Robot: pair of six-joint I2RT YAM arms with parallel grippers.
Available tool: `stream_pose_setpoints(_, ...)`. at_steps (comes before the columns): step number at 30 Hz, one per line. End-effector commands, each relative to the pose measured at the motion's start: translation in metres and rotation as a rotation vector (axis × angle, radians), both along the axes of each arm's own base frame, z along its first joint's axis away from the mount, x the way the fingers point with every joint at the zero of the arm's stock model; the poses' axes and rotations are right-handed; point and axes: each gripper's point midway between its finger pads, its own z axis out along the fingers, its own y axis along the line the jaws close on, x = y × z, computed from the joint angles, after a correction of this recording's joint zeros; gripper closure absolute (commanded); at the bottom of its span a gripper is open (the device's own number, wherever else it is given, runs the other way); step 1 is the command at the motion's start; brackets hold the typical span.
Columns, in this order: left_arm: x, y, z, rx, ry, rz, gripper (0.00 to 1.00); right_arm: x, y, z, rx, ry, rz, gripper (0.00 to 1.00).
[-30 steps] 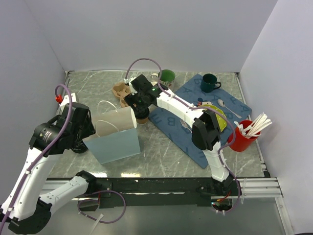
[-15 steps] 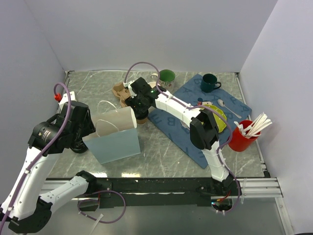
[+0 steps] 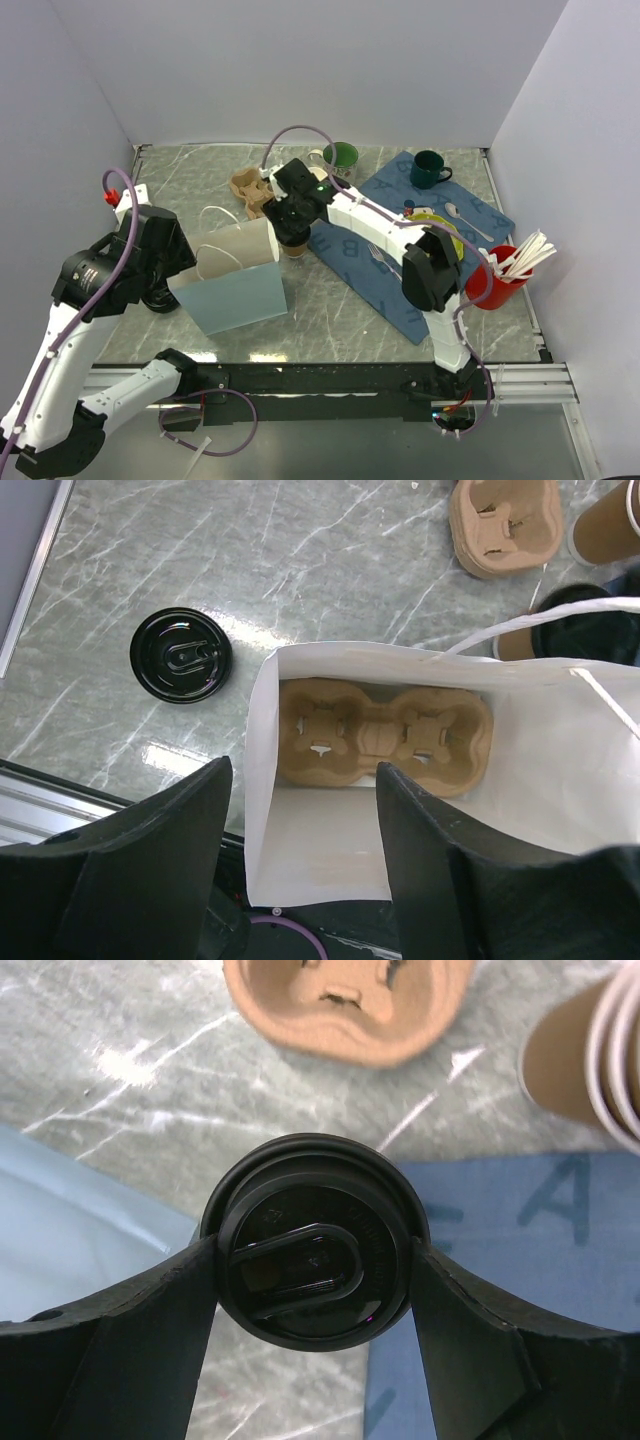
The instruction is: Pack the takeout coffee
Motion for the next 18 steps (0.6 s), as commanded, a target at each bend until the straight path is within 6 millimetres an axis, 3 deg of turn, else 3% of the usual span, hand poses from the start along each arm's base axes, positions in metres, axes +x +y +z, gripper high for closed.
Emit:
stream_pose_setpoints(1, -0.001, 0.006, 0.009, -0.02, -0.032, 0.057, 0.35, -0.01, -0.02, 0.065, 0.089, -0.08, -0.083, 0.32)
stream_pose_setpoints(2, 0.0, 0.007, 0.008, -0.015, -0.03, 0.065, 0.35, -0.017, -0.028, 0.057, 0.077, -0.06, -0.1, 0.32)
stream_pose_setpoints(4, 0.0, 0.009, 0.004, -0.011, -0.02, 0.084, 0.36, -0.025, -0.035, 0.07, 0.109, -0.077, -0.112, 0.33)
stream_pose_setpoints(6, 0.002, 0.013, 0.003, 0.002, -0.021, 0.112, 0.37, -0.036, -0.045, 0.065, 0.107, -0.053, -0.131, 0.34)
stream_pose_setpoints(9, 0.007, 0.02, -0.001, 0.037, -0.004, 0.143, 0.38, -0.052, -0.062, 0.09, 0.145, -0.072, -0.157, 0.34)
stream_pose_setpoints(11, 0.009, 0.023, -0.006, 0.067, 0.022, 0.147, 0.4, -0.061, -0.072, 0.095, 0.143, -0.072, -0.17, 0.34)
stream_pose_setpoints(12, 0.011, 0.025, -0.01, 0.079, 0.04, 0.154, 0.41, -0.066, -0.077, 0.108, 0.166, -0.091, -0.174, 0.34)
stream_pose_setpoints(18, 0.016, 0.027, -0.017, 0.11, 0.073, 0.128, 0.51, -0.095, -0.094, 0.135, 0.202, -0.1, -0.166, 0.35)
